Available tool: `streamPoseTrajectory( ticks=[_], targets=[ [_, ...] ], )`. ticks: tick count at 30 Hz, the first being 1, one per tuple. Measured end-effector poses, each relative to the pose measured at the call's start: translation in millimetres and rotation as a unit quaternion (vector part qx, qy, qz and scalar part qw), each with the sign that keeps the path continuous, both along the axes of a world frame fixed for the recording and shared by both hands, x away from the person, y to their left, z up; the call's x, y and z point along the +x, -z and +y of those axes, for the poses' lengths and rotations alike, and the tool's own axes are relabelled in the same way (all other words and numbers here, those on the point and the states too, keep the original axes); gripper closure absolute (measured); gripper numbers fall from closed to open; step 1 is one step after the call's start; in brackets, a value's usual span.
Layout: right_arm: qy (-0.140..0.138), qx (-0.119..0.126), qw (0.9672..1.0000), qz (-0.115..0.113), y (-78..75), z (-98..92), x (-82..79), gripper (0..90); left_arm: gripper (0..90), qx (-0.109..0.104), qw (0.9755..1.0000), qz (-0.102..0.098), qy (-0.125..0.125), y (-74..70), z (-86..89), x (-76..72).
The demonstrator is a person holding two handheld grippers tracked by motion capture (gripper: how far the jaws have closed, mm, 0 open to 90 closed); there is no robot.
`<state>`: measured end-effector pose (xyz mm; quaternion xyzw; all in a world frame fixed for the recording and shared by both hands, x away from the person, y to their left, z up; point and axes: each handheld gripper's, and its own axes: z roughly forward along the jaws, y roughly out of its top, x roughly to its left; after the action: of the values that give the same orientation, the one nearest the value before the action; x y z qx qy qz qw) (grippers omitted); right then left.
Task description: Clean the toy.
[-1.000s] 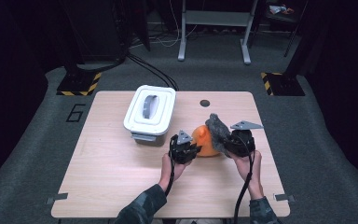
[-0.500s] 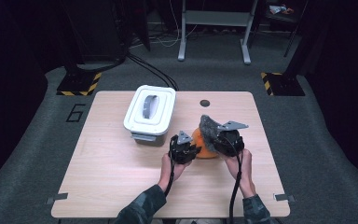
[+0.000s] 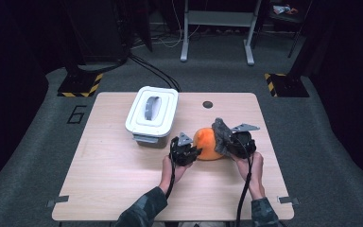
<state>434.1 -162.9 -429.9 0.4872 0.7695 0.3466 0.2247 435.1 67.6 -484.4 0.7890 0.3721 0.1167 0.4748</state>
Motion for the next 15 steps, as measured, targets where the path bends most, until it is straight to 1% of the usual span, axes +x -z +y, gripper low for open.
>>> streamPoseTrajectory(
  ticks=[4,7,9,10,12,13,14,15],
  targets=[
    [0.006,0.010,0.9999,0.011,8.1,-9.0,3.8,78.0,79.7,0.007,1.0000,-0.006,0.003,-0.8,-2.3,-0.7],
    [0.012,0.008,0.9997,0.018,10.8,-13.3,5.5,78.0,79.7,0.008,1.0000,-0.004,0.004,-1.0,-1.5,-0.3],
    [0.020,0.012,0.9995,0.023,14.3,-16.4,7.4,78.0,79.8,0.005,1.0000,-0.005,0.003,-0.6,-1.6,-0.2],
    [0.025,0.015,0.9992,0.029,16.3,-17.9,8.3,78.0,79.8,0.005,1.0000,-0.005,0.003,-0.6,-1.7,-0.2],
    [0.028,0.014,0.9990,0.031,20.2,-21.3,10.3,78.1,79.8,0.007,1.0000,-0.005,0.004,-0.7,-1.7,-0.3],
    [0.032,0.018,0.9986,0.039,21.3,-21.9,11.0,78.0,79.8,0.007,1.0000,-0.005,0.004,-0.7,-1.7,-0.3],
    [0.033,0.018,0.9986,0.037,22.8,-23.3,12.3,78.0,79.8,0.006,1.0000,-0.005,0.004,-0.7,-1.6,-0.2],
    [0.032,0.018,0.9985,0.040,24.0,-25.0,13.3,78.0,79.7,0.004,1.0000,-0.005,0.003,-0.5,-1.8,-0.2]
  ],
)
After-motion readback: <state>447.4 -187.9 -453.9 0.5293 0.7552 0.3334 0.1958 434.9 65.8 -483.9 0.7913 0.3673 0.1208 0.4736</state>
